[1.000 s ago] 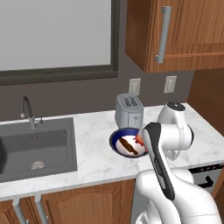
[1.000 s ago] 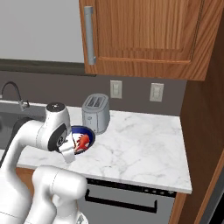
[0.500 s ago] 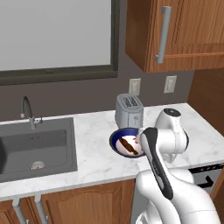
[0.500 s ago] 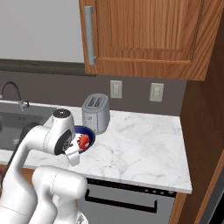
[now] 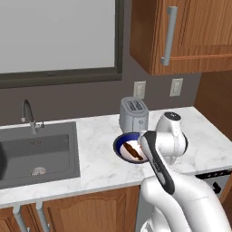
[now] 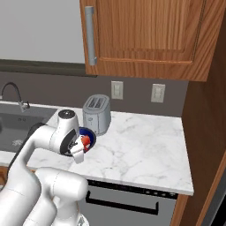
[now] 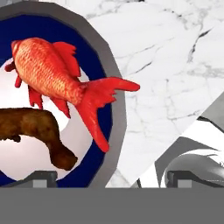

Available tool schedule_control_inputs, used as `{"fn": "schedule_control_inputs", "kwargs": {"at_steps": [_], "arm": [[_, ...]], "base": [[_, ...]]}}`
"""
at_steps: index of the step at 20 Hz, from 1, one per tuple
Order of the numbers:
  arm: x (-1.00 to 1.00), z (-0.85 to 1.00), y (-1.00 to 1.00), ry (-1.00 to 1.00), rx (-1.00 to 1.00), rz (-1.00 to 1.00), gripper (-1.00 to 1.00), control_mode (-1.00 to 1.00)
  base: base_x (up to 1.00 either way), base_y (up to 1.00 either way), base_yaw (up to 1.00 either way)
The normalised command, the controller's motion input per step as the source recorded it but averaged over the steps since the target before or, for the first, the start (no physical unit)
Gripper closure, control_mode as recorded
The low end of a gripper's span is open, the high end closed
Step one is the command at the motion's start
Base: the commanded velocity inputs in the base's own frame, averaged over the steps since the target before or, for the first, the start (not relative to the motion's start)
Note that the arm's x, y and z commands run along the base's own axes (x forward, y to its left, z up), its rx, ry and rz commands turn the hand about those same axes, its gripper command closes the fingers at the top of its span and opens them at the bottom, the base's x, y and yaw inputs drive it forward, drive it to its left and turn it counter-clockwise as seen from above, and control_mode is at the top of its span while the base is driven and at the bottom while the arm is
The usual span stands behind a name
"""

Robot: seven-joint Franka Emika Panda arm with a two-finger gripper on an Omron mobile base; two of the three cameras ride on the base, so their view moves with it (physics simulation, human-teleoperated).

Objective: Place the bowl with the avocado and broccoli on the top shelf of the fridge. Place the bowl with the chicken drumstick and fish on the second highest shelf of the fridge.

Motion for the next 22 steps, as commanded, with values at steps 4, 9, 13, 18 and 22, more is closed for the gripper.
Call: {"fn": "schedule_control_inputs", "kwargs": {"at_steps": [4,9,13,18,22], "arm": [[0.16,-0.16,0.0,0.07,0.0,0.0,-1.0,-1.0],[0.0,-0.4,0.0,0.1,-0.01,0.0,-1.0,-1.0],[0.11,-0.13,0.01,0.01,0.0,0.0,-1.0,-1.0],[0.25,-0.09,0.09,0.0,0.0,0.0,-1.0,-1.0],[0.0,-0.28,0.03,0.0,0.0,0.0,-1.0,-1.0]], "base": [[0.0,0.0,0.0],[0.0,0.0,0.0],[0.0,0.0,0.0],[0.0,0.0,0.0],[0.0,0.0,0.0]]}}
